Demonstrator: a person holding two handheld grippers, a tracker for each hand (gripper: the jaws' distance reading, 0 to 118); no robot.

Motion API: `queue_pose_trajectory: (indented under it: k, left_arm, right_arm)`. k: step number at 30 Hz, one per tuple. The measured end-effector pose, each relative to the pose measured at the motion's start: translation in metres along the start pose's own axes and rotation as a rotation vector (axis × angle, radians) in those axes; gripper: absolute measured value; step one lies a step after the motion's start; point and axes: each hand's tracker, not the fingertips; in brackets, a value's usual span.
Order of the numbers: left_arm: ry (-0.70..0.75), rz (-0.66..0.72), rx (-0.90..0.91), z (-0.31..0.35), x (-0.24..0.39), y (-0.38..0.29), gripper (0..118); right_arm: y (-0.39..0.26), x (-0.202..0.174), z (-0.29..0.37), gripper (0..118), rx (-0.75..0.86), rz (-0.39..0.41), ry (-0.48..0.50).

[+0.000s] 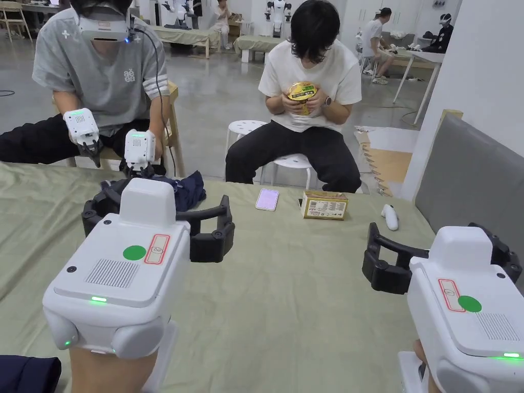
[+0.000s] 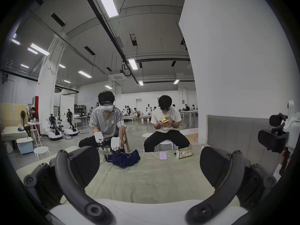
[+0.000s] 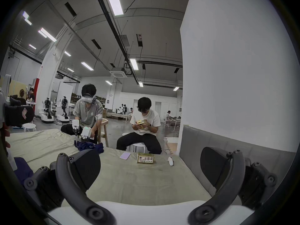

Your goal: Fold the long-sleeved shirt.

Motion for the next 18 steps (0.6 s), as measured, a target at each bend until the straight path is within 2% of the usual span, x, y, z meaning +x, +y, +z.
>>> queue_pose_trajectory:
  k: [12,18]
  left_arm:
    - [0.003,0.016,-0.022,-0.0019,0.0,-0.0007,111]
    - [-0.004,0.016,-0.049,-0.0043,-0.0032,-0.0036,111]
  right_arm:
    - [0.0003,0.003,0.0024,118,0.003,-0.021,0.007]
    - [-0.0003,0.0021,0.0026,118,0.003,0.002,0.006]
